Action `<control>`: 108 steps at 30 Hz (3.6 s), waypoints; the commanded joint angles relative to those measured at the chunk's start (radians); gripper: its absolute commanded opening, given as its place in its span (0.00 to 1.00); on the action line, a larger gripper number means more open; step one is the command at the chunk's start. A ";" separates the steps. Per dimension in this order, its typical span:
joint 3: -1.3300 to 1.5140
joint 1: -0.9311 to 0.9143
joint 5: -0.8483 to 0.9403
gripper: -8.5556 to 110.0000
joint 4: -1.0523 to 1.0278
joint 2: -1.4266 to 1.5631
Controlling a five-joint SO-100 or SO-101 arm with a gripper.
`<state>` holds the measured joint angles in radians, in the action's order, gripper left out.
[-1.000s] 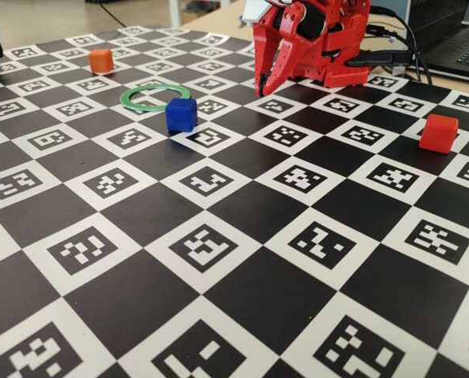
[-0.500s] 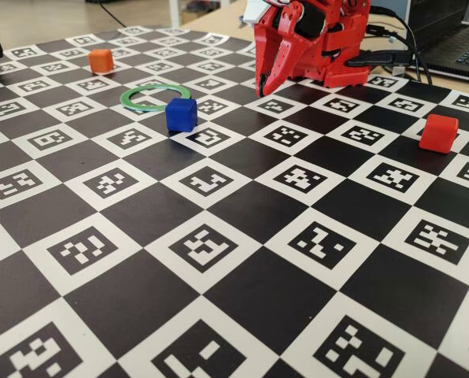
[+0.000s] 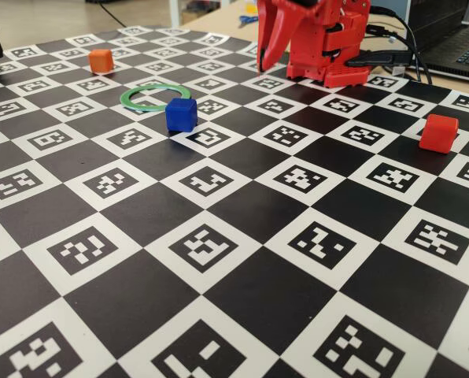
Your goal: Grab the red cube then put it in the green circle then put the blue cube on top and finally the orange cube on top
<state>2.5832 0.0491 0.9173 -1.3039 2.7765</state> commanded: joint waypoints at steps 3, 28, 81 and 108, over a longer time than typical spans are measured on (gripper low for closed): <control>-0.371 0.032 -0.156 0.04 -0.117 -0.199; -1.022 0.497 -0.877 0.36 -0.463 -0.658; -0.689 1.037 -1.717 0.54 -0.029 -0.923; -0.477 1.103 -1.749 0.51 0.313 -1.039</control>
<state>2.1184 1.1505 -0.8299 -1.0094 1.7365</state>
